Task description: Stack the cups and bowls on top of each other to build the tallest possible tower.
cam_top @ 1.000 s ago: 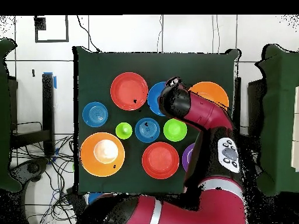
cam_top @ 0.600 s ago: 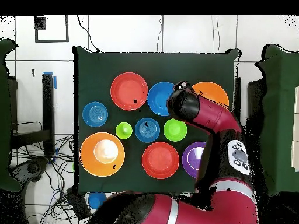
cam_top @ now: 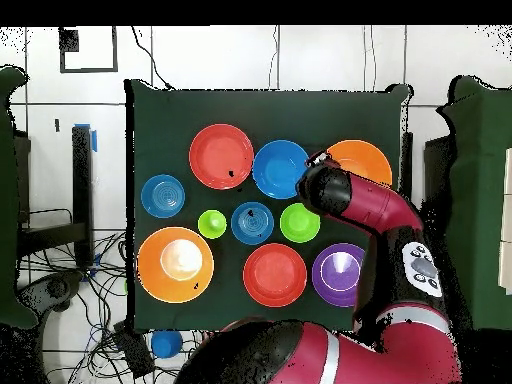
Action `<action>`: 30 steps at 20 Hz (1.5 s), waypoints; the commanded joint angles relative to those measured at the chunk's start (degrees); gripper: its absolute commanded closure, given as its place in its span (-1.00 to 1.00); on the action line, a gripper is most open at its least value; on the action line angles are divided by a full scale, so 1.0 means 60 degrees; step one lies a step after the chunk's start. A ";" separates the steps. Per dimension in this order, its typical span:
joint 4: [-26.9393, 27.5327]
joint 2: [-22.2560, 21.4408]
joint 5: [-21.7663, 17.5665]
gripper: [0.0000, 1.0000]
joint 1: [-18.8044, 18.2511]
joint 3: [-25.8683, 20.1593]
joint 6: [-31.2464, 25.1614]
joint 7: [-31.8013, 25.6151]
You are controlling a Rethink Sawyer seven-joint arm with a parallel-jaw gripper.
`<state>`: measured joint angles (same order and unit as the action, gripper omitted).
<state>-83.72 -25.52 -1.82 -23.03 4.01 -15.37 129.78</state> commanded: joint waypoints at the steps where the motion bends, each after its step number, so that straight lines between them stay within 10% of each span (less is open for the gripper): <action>1: -0.0068 0.0545 -0.0998 -1.00 -0.0032 -0.1508 0.0254 -0.0787; 30: 0.0236 0.0994 -0.1613 -1.00 0.0260 -0.1091 0.1073 -0.0175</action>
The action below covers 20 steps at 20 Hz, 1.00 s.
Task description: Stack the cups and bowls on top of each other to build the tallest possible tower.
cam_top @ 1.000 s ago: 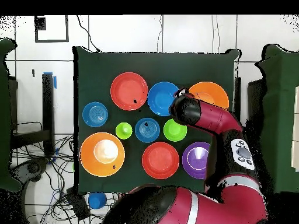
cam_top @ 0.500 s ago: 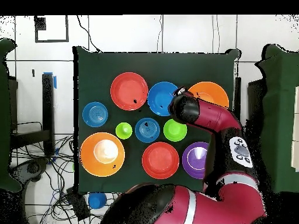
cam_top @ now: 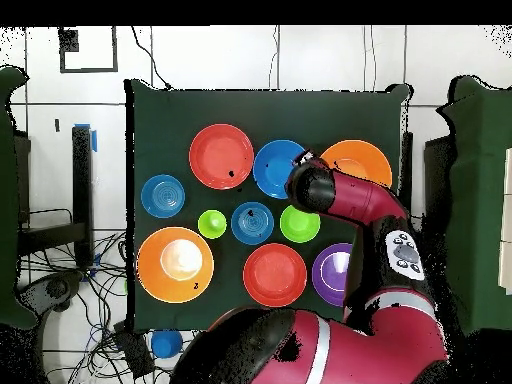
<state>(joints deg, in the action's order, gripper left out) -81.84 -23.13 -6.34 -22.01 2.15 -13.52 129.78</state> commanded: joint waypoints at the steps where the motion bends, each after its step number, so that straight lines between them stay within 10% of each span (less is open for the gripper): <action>1: -0.0100 0.0656 -0.0896 -1.00 0.0103 -0.0770 0.0915 -0.0104; 20: 0.0243 0.0881 -0.0890 -1.00 -0.0173 -0.0489 0.0813 -0.0208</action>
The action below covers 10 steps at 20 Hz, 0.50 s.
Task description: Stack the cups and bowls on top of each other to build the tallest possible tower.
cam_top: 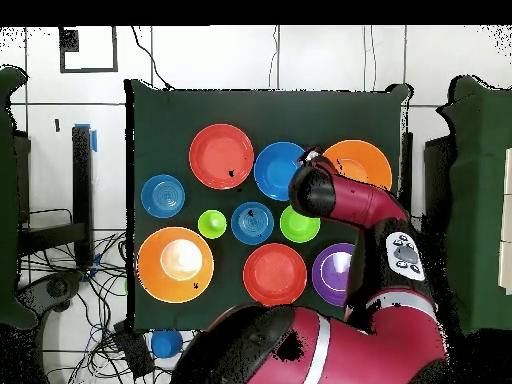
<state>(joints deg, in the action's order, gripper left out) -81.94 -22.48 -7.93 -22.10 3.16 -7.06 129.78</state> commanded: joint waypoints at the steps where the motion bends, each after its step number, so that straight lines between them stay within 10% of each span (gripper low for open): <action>1: 0.0238 0.0887 -0.0622 -1.00 -0.0140 -0.0619 -0.0094 -0.0111; 10: 0.0552 0.1559 -0.0537 -1.00 -0.0050 -0.0471 0.0624 0.0222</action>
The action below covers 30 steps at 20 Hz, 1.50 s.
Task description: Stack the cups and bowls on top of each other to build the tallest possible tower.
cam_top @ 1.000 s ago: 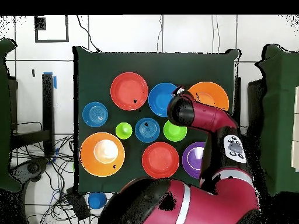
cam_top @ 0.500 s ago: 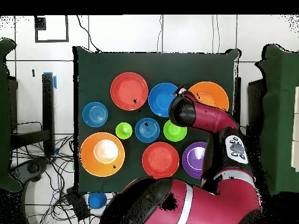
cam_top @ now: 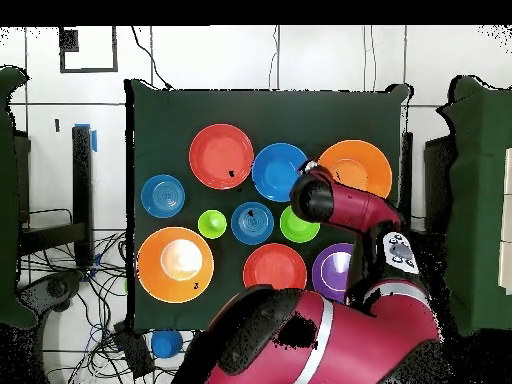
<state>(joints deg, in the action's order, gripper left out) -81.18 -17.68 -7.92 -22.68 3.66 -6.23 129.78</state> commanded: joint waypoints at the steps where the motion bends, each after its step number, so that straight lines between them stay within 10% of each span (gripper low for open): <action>1: 0.0454 0.0762 -0.0537 -1.00 0.0051 -0.0559 0.0430 0.0182; 7: 0.0893 0.0952 -0.0682 -1.00 0.0325 -0.0311 0.0247 -0.0160; 8: 0.0961 0.0962 -0.0714 1.00 0.0367 -0.0269 0.0167 -0.0207; 30: 0.0783 0.0445 -0.0788 1.00 0.0277 -0.0525 -0.0524 -0.0575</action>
<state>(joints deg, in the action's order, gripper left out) -77.91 -15.86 -8.01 -22.09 5.81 -4.97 129.78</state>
